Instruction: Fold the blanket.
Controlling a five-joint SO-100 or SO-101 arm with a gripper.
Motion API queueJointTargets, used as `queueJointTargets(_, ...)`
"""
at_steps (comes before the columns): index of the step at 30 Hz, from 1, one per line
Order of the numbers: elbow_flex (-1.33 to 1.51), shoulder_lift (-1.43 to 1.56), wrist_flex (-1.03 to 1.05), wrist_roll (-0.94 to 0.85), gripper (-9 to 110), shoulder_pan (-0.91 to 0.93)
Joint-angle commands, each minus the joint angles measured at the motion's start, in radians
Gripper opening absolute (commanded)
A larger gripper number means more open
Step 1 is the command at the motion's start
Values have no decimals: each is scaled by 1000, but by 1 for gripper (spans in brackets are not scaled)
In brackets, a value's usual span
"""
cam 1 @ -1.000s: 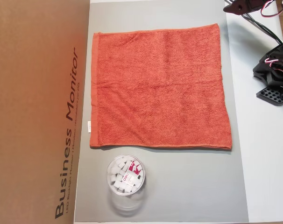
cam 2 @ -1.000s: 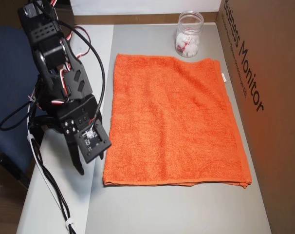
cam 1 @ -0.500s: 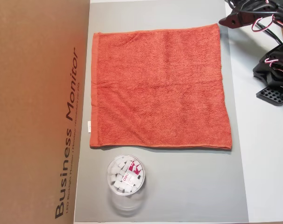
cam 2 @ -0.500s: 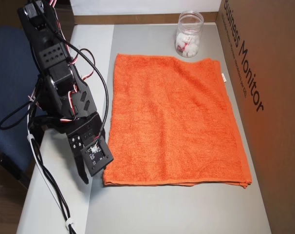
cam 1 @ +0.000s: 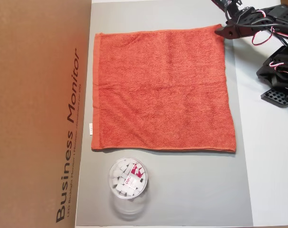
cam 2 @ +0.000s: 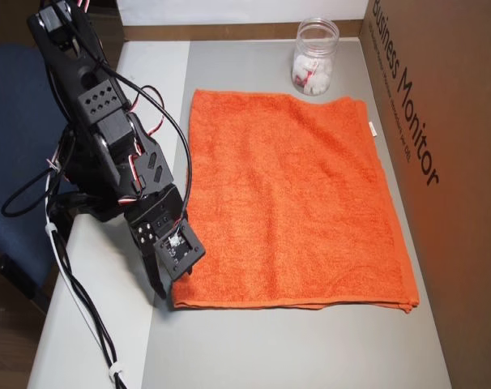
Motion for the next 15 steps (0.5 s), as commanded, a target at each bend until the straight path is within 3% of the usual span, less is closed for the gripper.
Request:
queueJointTargets(1,11,0,-31,-3,19,-2)
queueJointTargets(15,-31,-133,-91,-12,19,35)
